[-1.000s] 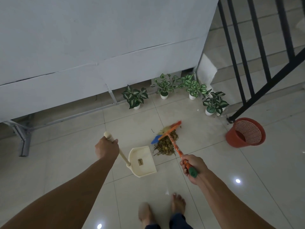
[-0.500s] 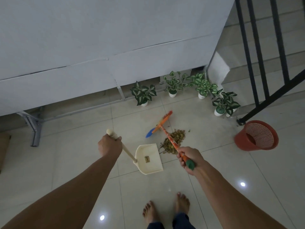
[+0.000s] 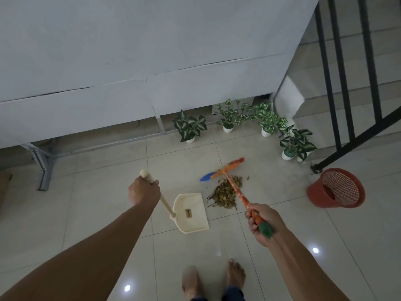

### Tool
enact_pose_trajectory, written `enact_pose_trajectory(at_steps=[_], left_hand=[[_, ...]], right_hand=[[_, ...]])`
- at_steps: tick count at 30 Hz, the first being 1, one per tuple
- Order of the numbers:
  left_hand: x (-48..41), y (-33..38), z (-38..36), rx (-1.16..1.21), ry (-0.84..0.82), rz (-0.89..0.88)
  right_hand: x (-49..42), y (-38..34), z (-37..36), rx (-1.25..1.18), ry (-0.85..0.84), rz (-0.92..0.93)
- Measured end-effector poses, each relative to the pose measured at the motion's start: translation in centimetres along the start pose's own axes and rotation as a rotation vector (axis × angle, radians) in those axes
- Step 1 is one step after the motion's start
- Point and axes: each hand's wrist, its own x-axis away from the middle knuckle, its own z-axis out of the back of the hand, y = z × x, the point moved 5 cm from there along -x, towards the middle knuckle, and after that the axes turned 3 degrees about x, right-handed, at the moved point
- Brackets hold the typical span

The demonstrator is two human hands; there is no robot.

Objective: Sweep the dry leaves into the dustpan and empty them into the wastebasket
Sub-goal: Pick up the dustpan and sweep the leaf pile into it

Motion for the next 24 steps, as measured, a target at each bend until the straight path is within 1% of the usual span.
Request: enact_pose_trajectory(at_steps=[5, 10, 12, 14, 16, 21, 24], left_hand=[[-0.7, 0.6, -0.3, 0.014, 0.007, 0.011], [-1.6, 1.7, -0.9, 0.025, 0.002, -0.016], [-2.2, 2.4, -0.9, 0.032, 0.001, -0.026], [-2.7, 2.9, -0.8, 0.032, 0.01, -0.022], [-2.8, 3.3, -0.7, 0.028, 0.011, -0.014], [-2.4, 2.9, -1.1, 0.023, -0.004, -0.004], [-2.3, 2.4, -1.1, 0.032, -0.013, -0.016]], right_hand=[[-0.9, -0.3, 0.5, 0.007, 0.045, -0.024], [2.4, -2.2, 3.2, -0.061, -0.034, -0.018], [3.7, -3.6, 3.7, 0.024, -0.032, 0.004], [4.2, -5.0, 3.9, 0.161, -0.006, 0.022], [3.8, -6.0, 3.5, 0.221, 0.001, 0.034], [-0.2, -5.6, 0.0, 0.067, -0.027, 0.056], [-2.5, -3.8, -2.2, 0.049, 0.018, 0.048]])
